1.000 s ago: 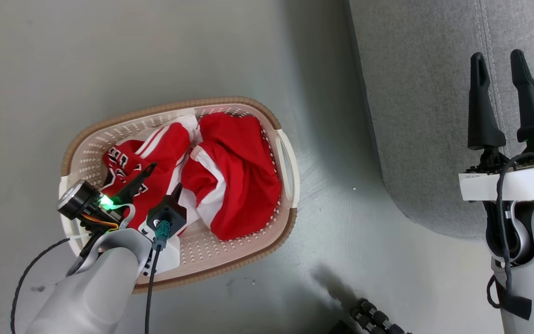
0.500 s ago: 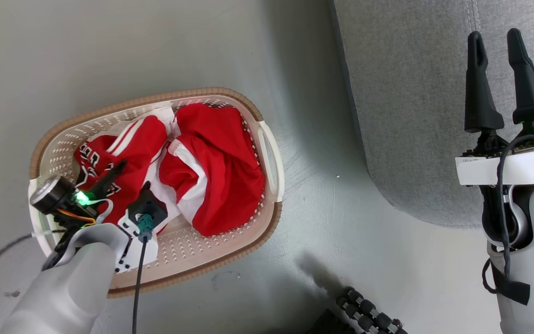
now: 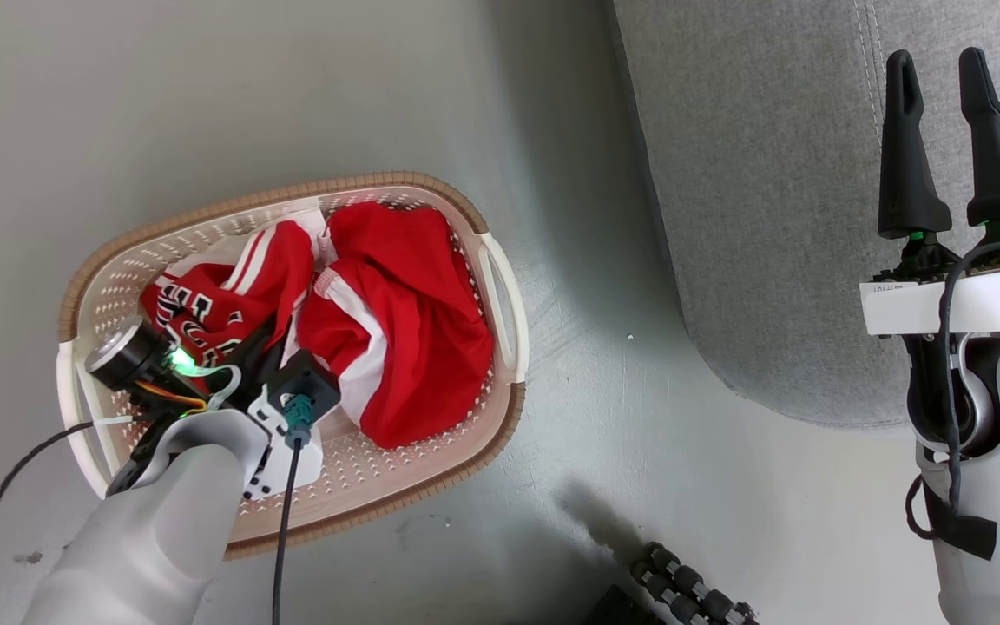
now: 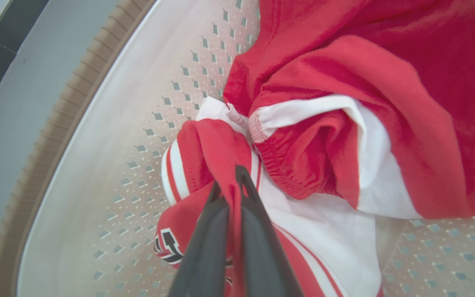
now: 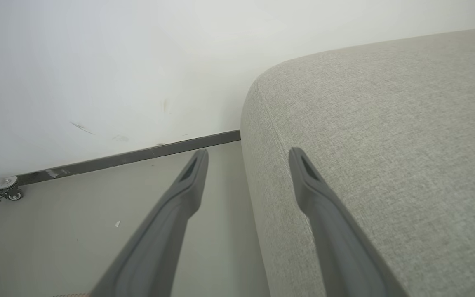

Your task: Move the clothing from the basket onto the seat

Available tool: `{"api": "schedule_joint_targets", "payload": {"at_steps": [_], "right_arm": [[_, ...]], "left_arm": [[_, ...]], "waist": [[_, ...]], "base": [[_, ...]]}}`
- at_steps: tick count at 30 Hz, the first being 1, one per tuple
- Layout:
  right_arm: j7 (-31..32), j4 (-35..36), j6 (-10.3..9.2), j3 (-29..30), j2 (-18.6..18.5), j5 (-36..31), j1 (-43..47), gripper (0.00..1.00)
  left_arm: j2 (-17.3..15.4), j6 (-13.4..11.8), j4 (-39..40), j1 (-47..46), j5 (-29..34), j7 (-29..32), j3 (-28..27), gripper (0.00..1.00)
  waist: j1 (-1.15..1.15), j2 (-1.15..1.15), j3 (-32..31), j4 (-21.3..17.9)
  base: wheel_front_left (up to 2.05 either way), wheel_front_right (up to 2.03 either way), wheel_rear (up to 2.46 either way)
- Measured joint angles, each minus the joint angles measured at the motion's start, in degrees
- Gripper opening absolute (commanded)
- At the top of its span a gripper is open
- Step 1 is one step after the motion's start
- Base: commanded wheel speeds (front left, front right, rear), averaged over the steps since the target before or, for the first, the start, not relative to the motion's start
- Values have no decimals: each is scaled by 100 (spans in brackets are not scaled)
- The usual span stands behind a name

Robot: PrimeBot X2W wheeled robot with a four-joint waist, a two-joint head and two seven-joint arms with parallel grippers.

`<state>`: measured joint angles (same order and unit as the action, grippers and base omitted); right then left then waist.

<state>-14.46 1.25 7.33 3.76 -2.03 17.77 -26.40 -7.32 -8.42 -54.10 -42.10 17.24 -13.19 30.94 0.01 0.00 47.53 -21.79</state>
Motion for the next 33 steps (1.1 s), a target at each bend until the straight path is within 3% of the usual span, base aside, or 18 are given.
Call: {"api": "schedule_joint_targets", "payload": {"at_steps": [18, 25, 33], "right_arm": [[0, -181, 0, -77, -3, -207, -118, 100], [0, -216, 0, -200, -15, -403, -113, 100], [0, -298, 0, -480, -29, -765, -101, 100]], "left_arm": [[102, 18, 847, -47, -268, -111, 41, 0], [101, 23, 1819, 15, -324, -111, 193, 0], [-155, -80, 2999, 280, -623, -125, 134, 0]], "waist": [[0, 0, -358, 306], [0, 0, -577, 470], [0, 0, -908, 680]], "base": [[0, 0, 0], [0, 0, 0], [0, 0, 0]]}}
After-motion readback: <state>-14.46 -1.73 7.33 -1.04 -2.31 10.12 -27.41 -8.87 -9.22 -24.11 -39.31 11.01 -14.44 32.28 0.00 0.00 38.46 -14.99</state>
